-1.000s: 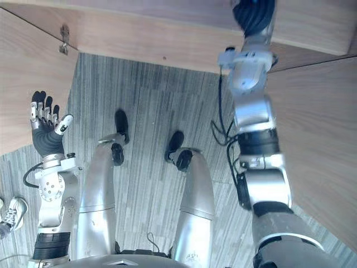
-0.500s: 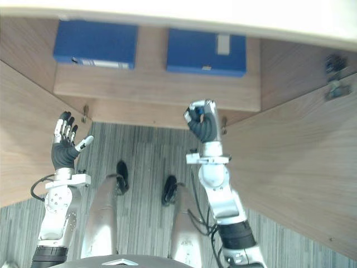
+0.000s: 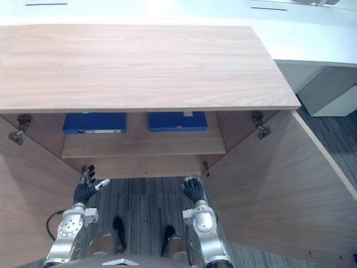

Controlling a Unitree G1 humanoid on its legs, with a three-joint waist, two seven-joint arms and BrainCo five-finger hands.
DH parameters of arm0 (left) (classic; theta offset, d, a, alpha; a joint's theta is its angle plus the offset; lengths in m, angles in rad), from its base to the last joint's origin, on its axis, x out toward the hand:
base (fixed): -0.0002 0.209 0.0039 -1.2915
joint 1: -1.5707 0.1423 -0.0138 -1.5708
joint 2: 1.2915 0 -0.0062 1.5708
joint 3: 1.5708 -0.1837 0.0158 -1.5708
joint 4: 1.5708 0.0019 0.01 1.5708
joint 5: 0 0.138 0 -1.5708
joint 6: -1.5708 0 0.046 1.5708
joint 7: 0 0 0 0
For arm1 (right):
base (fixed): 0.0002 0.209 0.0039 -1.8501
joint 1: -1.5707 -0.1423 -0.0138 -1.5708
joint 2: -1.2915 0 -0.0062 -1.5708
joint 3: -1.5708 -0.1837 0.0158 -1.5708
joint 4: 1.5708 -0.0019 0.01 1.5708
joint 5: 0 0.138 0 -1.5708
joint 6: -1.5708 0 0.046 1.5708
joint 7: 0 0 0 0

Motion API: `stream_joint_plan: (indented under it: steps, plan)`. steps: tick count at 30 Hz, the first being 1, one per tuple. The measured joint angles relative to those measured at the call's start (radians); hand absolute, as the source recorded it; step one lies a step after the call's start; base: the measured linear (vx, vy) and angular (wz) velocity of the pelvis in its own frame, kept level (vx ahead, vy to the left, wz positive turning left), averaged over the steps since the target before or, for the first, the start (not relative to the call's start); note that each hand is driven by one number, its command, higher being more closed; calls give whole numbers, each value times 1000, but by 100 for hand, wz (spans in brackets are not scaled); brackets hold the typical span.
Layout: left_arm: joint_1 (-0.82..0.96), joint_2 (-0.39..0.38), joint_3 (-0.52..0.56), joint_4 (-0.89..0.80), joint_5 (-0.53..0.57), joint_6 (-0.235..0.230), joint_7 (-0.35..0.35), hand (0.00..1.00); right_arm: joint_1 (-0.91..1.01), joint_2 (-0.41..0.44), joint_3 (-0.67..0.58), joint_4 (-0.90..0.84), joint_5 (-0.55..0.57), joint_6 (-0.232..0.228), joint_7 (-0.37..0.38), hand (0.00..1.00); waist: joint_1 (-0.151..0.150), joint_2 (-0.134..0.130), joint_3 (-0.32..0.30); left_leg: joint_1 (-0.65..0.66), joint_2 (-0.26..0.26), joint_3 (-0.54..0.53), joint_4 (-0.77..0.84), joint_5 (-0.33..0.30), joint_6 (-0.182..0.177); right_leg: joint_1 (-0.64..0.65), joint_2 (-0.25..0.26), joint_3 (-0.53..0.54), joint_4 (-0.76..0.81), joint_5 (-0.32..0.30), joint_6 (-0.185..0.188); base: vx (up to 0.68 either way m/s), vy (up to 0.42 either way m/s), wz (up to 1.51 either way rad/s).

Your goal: Walk over to the cabinet, pick up the folder, carry it to the office cabinet, place the folder inside the office cabinet, then close the office cabinet door

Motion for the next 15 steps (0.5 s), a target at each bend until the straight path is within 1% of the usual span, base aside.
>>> stream_joint_plan:
  steps: [1,4,6,7,9,10,12,13,15]
  plan:
    - [0,0,4,40,11,5,-1,0,1,1,-18,54,5,1,-1,100,0,1,-2,30,-6,6,-37,14,1,29,4,3,-35,19,2,49,1,-12]
    - [-4,5,34,133,28,12,-10,0,-3,3,-55,178,16,3,-2,100,-2,4,-19,79,-19,23,-107,45,4,62,11,25,-97,54,4,10,7,-17]
    - [-10,10,45,184,37,15,-10,0,-9,2,-75,233,24,5,-3,100,-5,8,-20,103,-29,22,-141,63,3,76,9,28,-114,65,6,-25,22,-9]
    - [-19,17,47,232,37,18,-10,0,-13,4,-97,287,39,7,-4,100,-6,11,-24,127,-39,23,-176,77,8,90,7,32,-129,75,9,-63,39,-7]
    - [-23,16,64,272,38,26,-9,0,-17,5,-109,331,50,19,-4,100,-7,11,-31,148,-48,22,-212,93,7,97,5,38,-146,82,11,-67,44,-9]
    - [-24,18,75,312,38,32,-6,0,-17,8,-122,366,64,25,-4,0,-6,11,-36,171,-58,21,-251,105,2,101,4,50,-155,86,12,-45,39,-14]
    - [-20,19,77,353,44,37,-1,0,-15,8,-136,391,89,30,-4,0,-4,12,-44,193,-67,19,-287,119,3,103,3,55,-163,92,9,-50,47,-19]
    - [-19,20,79,378,65,44,4,0,-13,10,-143,394,97,41,-4,0,-7,12,-44,204,-72,17,-296,122,3,113,1,57,-173,93,9,-51,50,-13]
    - [-17,19,80,400,82,49,7,0,-14,10,-156,410,115,44,-5,0,-10,10,-52,206,-77,17,-302,122,4,116,-5,60,-179,96,15,-52,54,-6]
